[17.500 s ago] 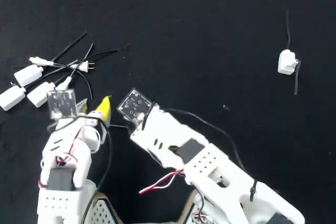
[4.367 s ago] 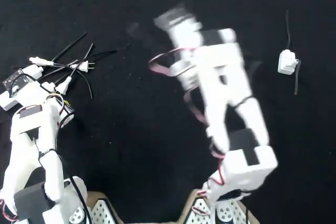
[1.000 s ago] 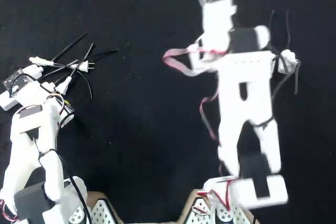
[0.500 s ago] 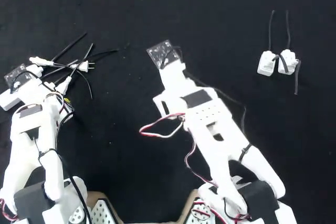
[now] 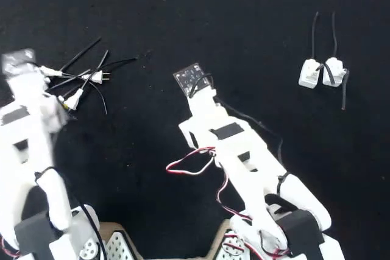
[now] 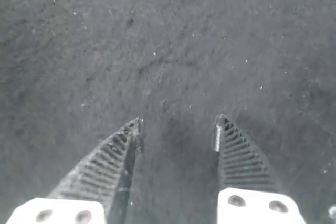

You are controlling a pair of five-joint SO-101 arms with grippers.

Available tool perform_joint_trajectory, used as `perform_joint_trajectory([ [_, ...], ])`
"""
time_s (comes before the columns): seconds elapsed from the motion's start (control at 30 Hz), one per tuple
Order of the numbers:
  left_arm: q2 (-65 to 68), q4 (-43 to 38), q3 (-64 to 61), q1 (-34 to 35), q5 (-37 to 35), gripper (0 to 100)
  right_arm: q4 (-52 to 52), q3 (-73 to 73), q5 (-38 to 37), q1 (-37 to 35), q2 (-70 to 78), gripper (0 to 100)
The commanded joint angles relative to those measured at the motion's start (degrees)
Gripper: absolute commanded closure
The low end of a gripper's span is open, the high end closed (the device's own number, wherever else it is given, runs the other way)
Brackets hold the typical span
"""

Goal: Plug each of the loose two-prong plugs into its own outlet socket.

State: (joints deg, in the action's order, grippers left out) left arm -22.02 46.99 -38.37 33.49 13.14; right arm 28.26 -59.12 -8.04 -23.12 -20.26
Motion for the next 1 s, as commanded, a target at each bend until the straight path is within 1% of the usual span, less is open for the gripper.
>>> perform_joint_trajectory([
  [0.0,2.20,0.70,11.74,3.65,7.38,80,-1.76,0.22,-0.35,-0.88,-2.42,79.4],
  [0.1,9.76,0.79,17.98,3.47,13.19,80,-1.76,0.22,-0.26,-0.88,-2.42,79.4],
  [0.27,26.81,1.23,29.58,3.47,18.29,80,-1.58,0.04,-0.26,-0.88,-2.42,79.4],
  [0.4,37.80,1.67,35.56,3.47,29.54,80,-1.49,0.04,-0.26,-0.88,-2.42,79.4],
  [0.5,42.20,7.03,39.96,3.47,37.27,80,-1.58,-0.04,-0.35,-0.88,-2.42,79.4],
  [0.63,44.66,16.70,47.08,3.12,39.82,80,-1.76,-0.04,-0.35,-0.88,-2.42,79.4],
  [0.73,44.92,21.27,51.91,2.68,39.65,80,-1.76,-0.04,-0.35,-0.88,-2.42,79.4],
  [0.87,45.36,29.63,58.42,1.27,39.91,80,-1.67,-0.04,-0.35,-0.88,-2.42,79.4],
  [0.9,45.54,31.21,59.21,0.92,39.91,80,-1.67,-0.04,-0.35,-0.88,-2.42,79.4],
  [0.97,47.12,31.74,58.68,-0.13,39.91,80,-1.58,-0.04,-0.35,-0.88,-2.42,79.4],
])
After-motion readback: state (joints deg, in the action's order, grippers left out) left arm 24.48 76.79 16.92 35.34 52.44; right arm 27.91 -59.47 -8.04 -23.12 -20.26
